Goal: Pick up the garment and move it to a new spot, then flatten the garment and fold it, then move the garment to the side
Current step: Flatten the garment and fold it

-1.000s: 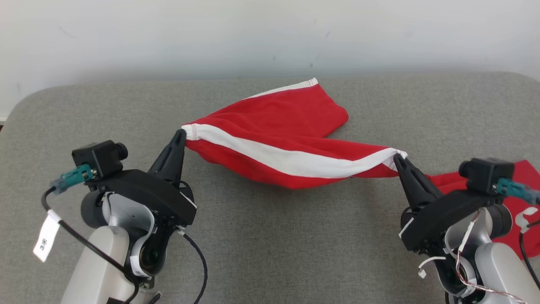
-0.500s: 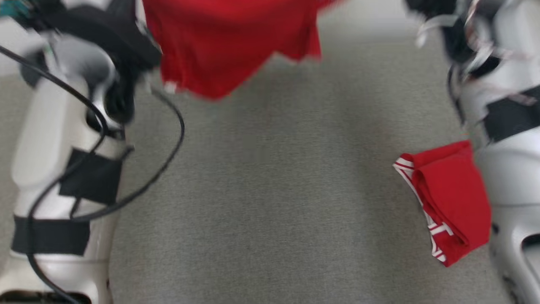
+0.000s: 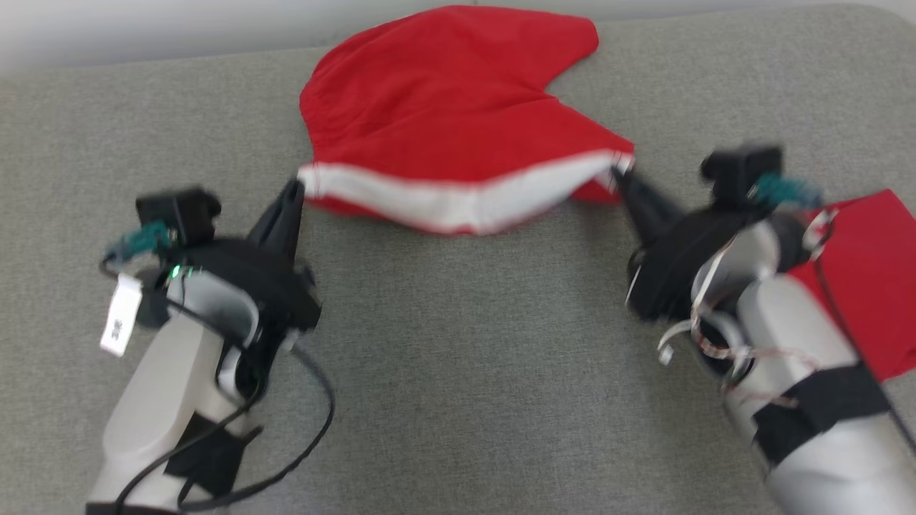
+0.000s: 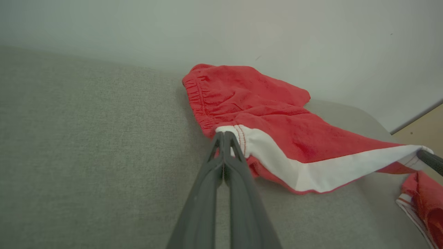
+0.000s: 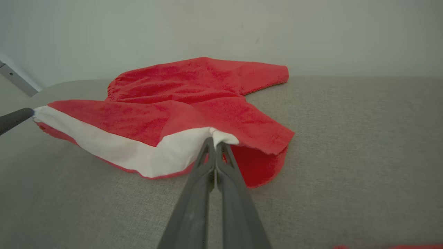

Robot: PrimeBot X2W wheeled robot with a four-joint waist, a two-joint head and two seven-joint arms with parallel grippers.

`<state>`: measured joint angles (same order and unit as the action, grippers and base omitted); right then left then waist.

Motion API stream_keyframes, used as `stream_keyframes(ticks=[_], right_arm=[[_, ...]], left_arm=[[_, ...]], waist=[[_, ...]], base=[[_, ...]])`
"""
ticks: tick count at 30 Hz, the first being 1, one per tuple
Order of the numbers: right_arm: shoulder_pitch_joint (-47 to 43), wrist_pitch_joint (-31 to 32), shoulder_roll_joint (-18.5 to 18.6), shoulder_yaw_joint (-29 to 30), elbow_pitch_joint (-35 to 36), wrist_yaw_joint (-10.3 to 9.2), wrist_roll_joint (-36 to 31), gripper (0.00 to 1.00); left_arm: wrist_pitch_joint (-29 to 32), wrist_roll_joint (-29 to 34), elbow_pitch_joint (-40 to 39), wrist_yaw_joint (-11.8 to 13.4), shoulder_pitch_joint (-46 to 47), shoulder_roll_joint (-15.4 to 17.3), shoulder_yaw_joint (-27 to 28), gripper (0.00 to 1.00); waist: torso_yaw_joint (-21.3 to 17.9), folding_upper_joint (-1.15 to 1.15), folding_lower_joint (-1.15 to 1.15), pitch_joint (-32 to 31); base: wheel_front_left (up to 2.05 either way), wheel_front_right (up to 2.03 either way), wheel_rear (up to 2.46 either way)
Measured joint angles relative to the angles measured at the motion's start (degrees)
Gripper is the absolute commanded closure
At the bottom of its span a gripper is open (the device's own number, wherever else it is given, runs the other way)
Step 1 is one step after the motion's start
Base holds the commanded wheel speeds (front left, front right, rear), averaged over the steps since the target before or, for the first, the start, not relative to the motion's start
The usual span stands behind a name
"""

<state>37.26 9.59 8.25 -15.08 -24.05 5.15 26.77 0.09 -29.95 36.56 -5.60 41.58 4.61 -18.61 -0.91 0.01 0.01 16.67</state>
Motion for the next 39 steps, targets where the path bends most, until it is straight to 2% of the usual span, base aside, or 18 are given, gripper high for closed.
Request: stream_keyframes(ticks=[4, 16, 21, 24, 31, 39], right_arm=[[-5.25, 0.44, -0.79, -2.15, 0.21, 0.71, 0.99, 1.00], [-15.78, -0.07, 0.10, -3.37, 2.96, 0.81, 1.38, 1.00], [-22.22, -0.10, 0.36, -3.49, 5.03, -0.23, 1.37, 1.00], [-25.32, -0.62, 1.42, -3.25, 7.20, -1.56, 0.82, 1.00], [-32.26, -0.66, 3.61, -2.77, 9.80, -3.96, -0.14, 1.00], [-39.11, 1.10, 3.61, -3.39, 14.26, -4.91, 0.27, 1.00]], left_arm=[[-0.96, 0.80, 3.12, -0.91, -2.65, 2.83, -1.79, 1.00], [-5.19, -0.31, 7.23, -1.52, -8.56, 2.77, -4.30, 1.00], [-6.09, -2.40, 8.25, -1.54, -13.47, 2.81, -4.76, 1.00], [-6.19, -4.53, 7.67, -1.55, -16.88, 3.33, -5.97, 1.00], [-6.70, -7.66, 5.42, -1.55, -23.26, 6.30, -7.62, 1.00], [-6.68, -10.23, 2.56, -1.55, -27.62, 8.61, -10.07, 1.00]], waist=[[0.66, -0.01, 0.00, -0.78], [1.07, -0.01, -0.02, -8.37], [1.11, -0.02, -0.03, -12.34], [1.07, -0.02, -0.03, -14.77], [0.79, -0.02, -0.03, -19.34], [1.11, -0.02, -0.02, -21.35]], base=[[0.00, 0.00, 0.00], [0.00, 0.00, 0.00], [0.00, 0.00, 0.00], [0.00, 0.00, 0.00], [0.00, 0.00, 0.00], [0.00, 0.00, 0.00]])
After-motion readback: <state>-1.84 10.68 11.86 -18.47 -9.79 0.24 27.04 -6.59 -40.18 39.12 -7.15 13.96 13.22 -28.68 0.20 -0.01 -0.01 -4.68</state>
